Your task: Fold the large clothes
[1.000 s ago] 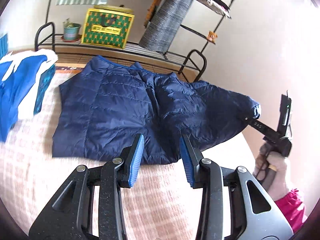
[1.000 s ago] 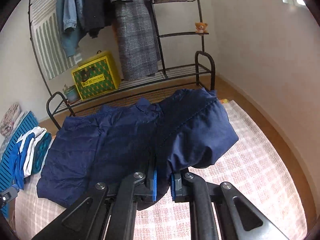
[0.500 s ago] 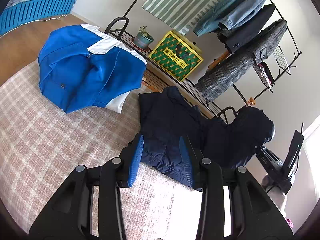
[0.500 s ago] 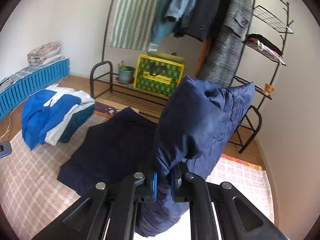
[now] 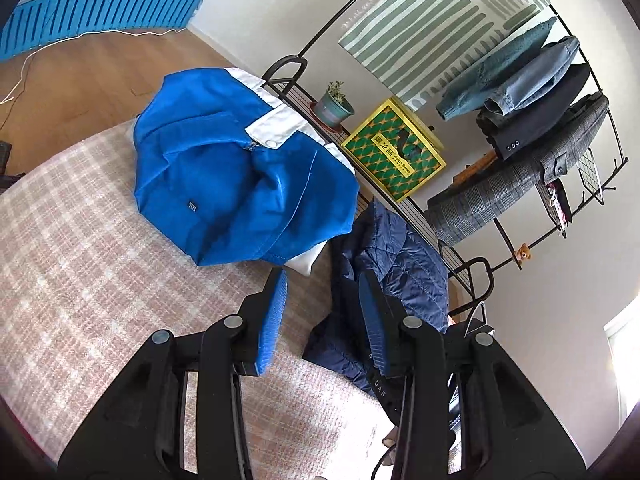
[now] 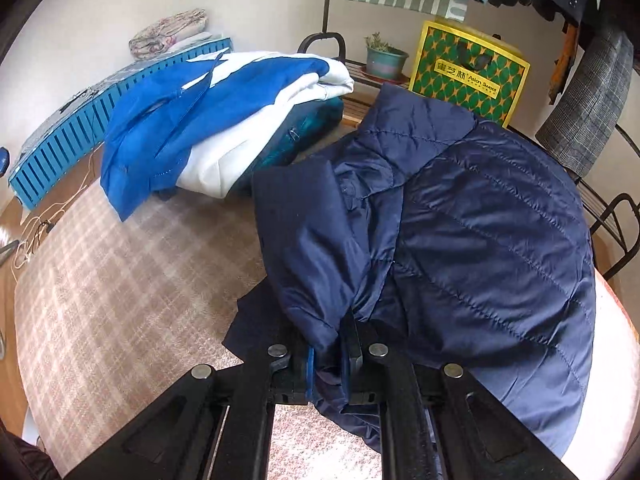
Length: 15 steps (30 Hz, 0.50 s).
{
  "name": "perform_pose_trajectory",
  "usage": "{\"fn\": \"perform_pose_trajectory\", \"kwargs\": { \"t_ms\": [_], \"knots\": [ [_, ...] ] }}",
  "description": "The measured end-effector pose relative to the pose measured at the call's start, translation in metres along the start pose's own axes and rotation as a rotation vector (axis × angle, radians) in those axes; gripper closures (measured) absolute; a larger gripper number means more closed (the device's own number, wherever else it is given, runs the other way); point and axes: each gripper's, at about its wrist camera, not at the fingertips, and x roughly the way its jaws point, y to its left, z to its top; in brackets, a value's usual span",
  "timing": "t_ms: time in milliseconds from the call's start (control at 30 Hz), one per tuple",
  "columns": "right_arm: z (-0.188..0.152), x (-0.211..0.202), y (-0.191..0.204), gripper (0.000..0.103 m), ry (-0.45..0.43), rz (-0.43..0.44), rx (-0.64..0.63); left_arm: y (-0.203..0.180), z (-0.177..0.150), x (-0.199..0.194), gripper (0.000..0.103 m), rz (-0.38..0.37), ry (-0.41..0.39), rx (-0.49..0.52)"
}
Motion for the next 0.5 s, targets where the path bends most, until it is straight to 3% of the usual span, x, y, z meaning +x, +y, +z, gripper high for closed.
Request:
{"fn": "perform_pose_trajectory", "kwargs": {
  "t_ms": [133, 200, 233, 333, 433, 500],
  "knots": [
    [0.003, -0.005, -0.006, 0.094, 0.01, 0.001, 0.004, 0.001, 0.0, 0.005, 0.065, 0.009, 0.009, 0.005],
    [0.002, -0.016, -0.012, 0.085, 0.006, 0.049, 0.028, 0.0, -0.001, 0.009, 0.065, 0.007, 0.022, 0.004],
    [0.001, -0.023, -0.014, 0.075, -0.008, 0.086, 0.041, -0.001, -0.002, 0.011, 0.065, 0.008, 0.025, 0.007],
    [-0.011, -0.052, -0.023, 0.063, -0.059, 0.129, 0.089, -0.006, -0.004, 0.018, 0.065, 0.02, 0.039, 0.039],
    [-0.031, -0.082, -0.053, 0.042, -0.116, 0.146, 0.221, -0.012, -0.008, 0.034, 0.065, 0.017, 0.082, 0.056],
    [-0.049, -0.099, -0.081, 0.041, -0.149, 0.118, 0.347, -0.017, -0.012, 0.049, 0.065, 0.007, 0.12, 0.068]
  ]
}}
